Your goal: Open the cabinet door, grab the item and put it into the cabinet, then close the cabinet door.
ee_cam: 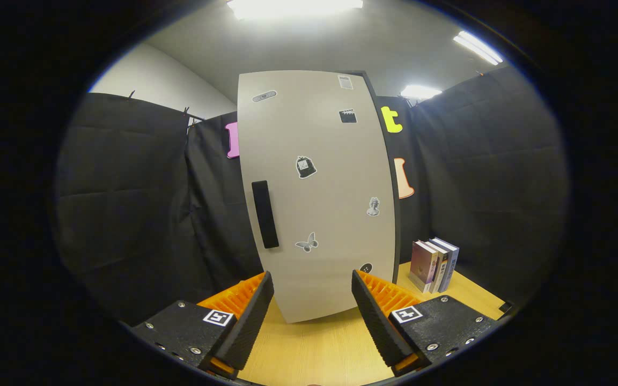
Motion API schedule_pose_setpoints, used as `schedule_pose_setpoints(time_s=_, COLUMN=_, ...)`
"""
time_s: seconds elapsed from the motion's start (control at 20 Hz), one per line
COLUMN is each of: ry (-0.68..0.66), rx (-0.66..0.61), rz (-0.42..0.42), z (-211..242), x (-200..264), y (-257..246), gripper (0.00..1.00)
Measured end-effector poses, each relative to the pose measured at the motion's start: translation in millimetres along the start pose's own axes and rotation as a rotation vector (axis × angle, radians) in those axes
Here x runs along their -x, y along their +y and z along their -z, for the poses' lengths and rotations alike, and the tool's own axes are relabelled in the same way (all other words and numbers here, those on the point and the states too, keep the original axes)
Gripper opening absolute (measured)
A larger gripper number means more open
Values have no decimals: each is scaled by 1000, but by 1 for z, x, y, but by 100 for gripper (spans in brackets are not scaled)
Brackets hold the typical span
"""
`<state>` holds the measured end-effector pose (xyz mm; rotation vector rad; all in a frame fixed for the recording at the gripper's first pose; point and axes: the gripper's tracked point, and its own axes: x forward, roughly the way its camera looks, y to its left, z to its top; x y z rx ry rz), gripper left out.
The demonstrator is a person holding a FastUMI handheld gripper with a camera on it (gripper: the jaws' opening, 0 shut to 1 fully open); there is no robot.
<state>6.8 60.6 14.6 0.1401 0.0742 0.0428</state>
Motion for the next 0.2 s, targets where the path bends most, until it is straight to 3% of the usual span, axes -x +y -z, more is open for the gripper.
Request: schedule_pose_setpoints(time_s=0.2, ry=5, rx=-5, rz=1, z=1, x=0, y=0, gripper=91)
